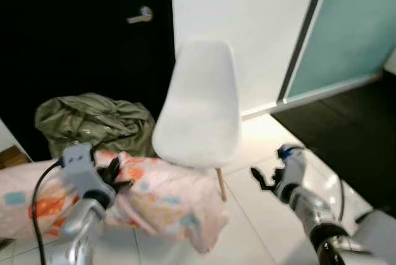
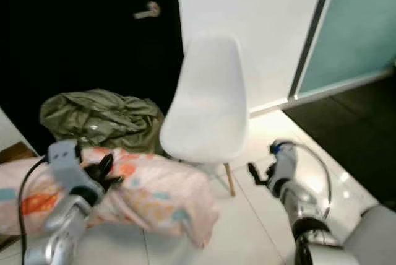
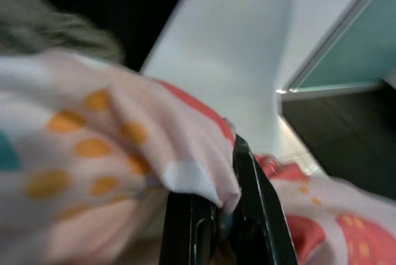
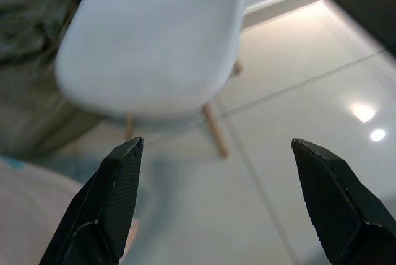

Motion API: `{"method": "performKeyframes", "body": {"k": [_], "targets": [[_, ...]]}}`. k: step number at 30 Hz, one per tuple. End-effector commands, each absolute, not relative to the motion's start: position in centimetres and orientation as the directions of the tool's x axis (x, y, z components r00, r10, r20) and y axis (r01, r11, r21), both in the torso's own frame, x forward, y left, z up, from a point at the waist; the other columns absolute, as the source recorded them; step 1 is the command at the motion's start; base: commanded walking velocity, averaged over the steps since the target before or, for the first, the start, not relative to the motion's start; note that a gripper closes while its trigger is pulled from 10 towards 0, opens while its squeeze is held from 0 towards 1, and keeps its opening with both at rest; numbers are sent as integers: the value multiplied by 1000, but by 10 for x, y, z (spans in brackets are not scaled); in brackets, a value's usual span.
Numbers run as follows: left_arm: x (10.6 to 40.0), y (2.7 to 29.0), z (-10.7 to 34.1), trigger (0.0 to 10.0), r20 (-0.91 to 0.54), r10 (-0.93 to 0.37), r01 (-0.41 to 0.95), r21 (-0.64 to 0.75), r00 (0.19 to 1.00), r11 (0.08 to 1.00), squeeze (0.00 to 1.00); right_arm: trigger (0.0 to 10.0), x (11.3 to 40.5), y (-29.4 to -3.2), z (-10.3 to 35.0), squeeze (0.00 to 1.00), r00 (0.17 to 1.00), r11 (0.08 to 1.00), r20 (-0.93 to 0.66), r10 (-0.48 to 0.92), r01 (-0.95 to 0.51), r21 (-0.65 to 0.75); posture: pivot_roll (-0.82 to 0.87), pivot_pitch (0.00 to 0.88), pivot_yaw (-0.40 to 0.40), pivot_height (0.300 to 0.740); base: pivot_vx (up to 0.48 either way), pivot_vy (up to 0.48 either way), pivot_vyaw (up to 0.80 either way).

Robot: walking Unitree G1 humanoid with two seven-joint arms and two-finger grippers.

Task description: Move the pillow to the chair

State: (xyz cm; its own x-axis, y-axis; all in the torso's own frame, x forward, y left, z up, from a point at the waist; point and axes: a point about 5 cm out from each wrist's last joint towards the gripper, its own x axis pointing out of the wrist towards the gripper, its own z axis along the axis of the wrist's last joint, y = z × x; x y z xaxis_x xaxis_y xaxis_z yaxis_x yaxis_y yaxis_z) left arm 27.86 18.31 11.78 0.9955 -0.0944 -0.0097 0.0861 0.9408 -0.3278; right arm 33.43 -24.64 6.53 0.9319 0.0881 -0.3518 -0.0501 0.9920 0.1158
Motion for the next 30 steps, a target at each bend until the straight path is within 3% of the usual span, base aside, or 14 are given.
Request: {"method": "performKeyframes", "body": {"k": [1,7,18,30], "targets": [[280,185,137,10000,81,-99,120,-313,992,942,0,10000,335,-237,61,0,928,988,-358,102,-51,148,-227,29,14,730,465,0,-750],[280,185,137,10000,83,-102,123,-312,991,942,0,10000,336,-236,63,0,932,988,-349,98,-49,149,-228,27,13,730,467,0,-750],[282,184,138,10000,92,-111,134,-307,990,942,0,10000,338,-239,67,0,942,989,-328,79,-32,146,-233,13,16,730,469,0,0],[286,178,140,10000,98,-135,159,-302,986,940,0,10000,338,-242,67,0,940,991,-336,64,-20,133,-238,9,23,730,468,0,-682]]}}
